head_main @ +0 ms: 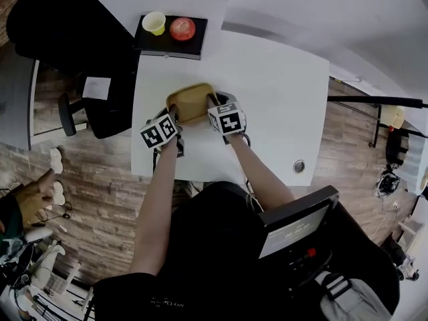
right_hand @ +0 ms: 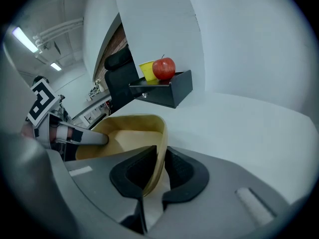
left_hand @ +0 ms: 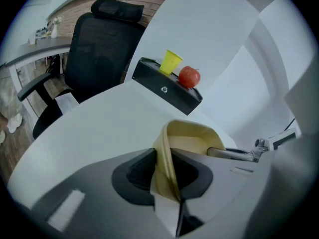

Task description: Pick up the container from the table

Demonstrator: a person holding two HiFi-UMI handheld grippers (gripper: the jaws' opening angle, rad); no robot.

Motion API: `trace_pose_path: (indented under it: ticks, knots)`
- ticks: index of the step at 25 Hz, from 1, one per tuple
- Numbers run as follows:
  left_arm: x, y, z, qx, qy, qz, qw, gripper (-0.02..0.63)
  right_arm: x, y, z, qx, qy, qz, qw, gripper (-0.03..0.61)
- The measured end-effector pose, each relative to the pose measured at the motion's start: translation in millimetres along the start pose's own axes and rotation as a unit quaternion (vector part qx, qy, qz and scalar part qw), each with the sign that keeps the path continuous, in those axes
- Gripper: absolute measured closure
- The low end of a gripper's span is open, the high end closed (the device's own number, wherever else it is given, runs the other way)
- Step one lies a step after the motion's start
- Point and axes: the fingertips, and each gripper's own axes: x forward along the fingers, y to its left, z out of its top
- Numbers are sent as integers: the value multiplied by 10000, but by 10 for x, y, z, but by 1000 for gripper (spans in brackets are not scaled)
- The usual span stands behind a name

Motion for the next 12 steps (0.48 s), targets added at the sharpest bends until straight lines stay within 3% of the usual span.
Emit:
trace_pose_path:
  ticks: [12]
  knots:
    - [-122, -51, -93, 55, 79, -84, 9999, 552, -183, 15, -90, 91, -9, 44, 9999, 539]
